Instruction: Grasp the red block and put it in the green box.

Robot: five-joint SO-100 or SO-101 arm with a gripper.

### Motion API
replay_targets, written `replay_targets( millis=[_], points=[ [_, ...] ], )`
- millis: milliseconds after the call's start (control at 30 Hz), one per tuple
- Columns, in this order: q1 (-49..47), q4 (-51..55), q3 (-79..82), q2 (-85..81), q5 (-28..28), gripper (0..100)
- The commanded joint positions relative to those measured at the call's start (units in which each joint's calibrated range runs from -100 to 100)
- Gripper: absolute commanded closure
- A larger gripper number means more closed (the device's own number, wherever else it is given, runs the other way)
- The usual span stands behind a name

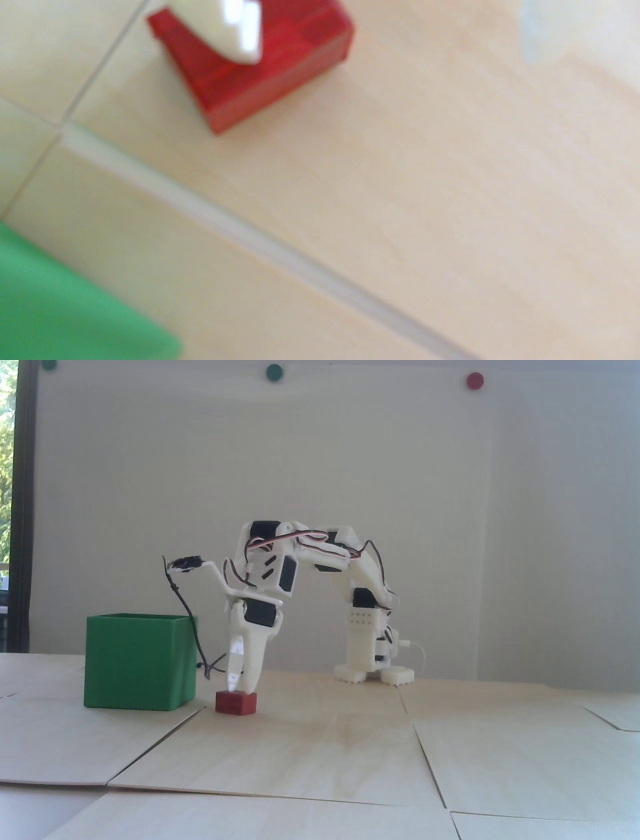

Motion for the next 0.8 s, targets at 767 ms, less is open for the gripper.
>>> replay_targets(
  millis=[767],
  points=[
    [1.36,22.12,-5.25,-2.29,7.63,65]
  ],
)
